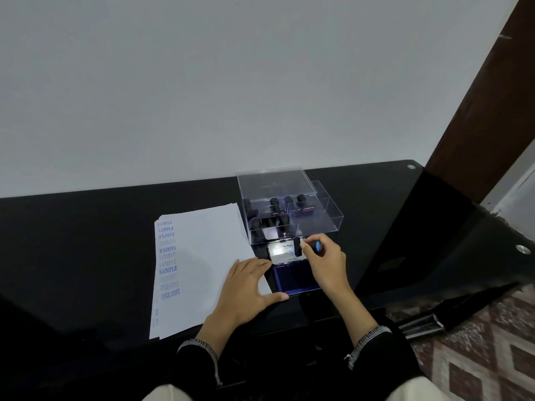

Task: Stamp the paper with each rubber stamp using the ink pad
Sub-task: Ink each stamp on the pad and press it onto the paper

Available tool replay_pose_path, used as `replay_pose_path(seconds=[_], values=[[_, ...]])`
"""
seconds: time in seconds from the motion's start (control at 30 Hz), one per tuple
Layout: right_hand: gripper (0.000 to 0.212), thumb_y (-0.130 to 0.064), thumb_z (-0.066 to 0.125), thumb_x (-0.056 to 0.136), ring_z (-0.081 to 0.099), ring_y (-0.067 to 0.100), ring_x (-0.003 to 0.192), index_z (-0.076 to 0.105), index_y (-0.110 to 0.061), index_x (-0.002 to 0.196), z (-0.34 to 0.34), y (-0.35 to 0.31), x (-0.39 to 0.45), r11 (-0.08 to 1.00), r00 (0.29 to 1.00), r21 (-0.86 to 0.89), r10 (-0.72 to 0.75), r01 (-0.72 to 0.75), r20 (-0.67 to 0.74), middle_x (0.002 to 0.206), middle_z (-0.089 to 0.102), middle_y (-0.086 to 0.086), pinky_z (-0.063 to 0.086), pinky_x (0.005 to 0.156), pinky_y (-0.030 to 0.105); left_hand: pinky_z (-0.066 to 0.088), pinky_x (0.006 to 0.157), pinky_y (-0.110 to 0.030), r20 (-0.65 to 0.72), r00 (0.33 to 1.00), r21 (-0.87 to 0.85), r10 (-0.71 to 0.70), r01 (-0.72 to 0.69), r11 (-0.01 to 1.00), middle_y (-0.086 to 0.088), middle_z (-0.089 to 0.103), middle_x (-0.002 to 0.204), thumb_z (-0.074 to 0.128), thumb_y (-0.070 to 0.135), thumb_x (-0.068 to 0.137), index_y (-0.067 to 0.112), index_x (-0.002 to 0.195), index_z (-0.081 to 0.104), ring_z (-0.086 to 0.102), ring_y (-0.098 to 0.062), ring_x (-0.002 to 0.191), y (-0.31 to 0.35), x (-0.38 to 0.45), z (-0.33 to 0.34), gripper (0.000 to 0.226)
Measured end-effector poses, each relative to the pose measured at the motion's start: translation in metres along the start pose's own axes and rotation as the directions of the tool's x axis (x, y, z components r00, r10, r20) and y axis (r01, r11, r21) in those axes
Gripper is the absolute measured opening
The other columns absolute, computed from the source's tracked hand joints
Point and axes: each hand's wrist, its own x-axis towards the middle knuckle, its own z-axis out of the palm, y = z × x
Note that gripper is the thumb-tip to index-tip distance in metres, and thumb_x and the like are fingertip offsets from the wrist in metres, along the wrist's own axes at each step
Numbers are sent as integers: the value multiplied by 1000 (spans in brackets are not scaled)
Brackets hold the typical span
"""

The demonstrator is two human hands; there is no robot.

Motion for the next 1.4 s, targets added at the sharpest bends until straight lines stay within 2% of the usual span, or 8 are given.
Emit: replay_pose_path(seconds=[0.17,0.27,0.4,0.6,0.8,0.97,1.13,1.4], values=[[16,-31,49,99,55,12,71,50,-18,89,-8,-6,-2,972,947,-220,-5,79,320,81,60,1,42,58,23,-1,117,-25,-29,999,-41,18,-19,999,17,36,149,45,86,70,31,145,39,25,0,138,-3,-2,4,94],[16,-29,46,100,57,17,67,46,-17,91,-10,-12,-2,928,921,-336,-20,162,389,78,59,2,44,56,30,1,119,-26,-48,999,-57,25,-28,998,18,37,149,48,85,71,32,145,39,25,0,138,-4,-3,6,91],[13,-27,45,99,57,19,68,43,-17,92,-7,-14,-4,852,909,-453,-60,262,412,81,58,2,48,60,39,3,119,-25,-60,997,-77,50,-54,996,18,39,148,41,85,69,34,142,43,25,-1,138,-6,-5,7,89],[10,-21,47,97,54,21,71,39,-16,94,-6,-15,-9,807,879,-492,-69,327,471,87,54,3,42,57,35,6,118,-25,-74,996,-98,40,-47,994,18,40,147,51,79,73,34,140,45,28,0,137,-7,-4,9,81],[10,-13,51,94,52,22,78,42,-16,95,-9,-19,-9,774,864,-520,-70,363,498,95,48,2,49,66,39,9,117,-24,-97,995,-105,37,-47,993,18,42,145,59,73,76,34,139,47,30,0,135,-8,-5,9,74],[12,-12,49,94,50,22,73,38,-17,93,-5,-17,-9,749,849,-545,-44,377,526,92,49,4,42,60,35,9,118,-24,-106,994,-109,36,-48,993,20,42,144,59,72,76,34,138,48,30,1,134,-8,-6,9,73],[17,-28,43,100,48,16,65,36,-18,89,2,-12,-12,776,877,-519,-89,358,472,80,51,2,31,50,26,13,119,-29,-107,994,-125,36,-49,991,19,43,144,55,77,73,34,137,49,31,1,133,-7,-5,10,78],[8,-20,43,100,54,17,67,38,-18,94,14,-2,-15,735,910,-567,-165,371,381,83,56,1,36,52,25,9,118,-25,-109,994,-123,24,-38,992,19,41,146,60,72,75,35,138,48,30,1,134,-7,-6,10,74]])
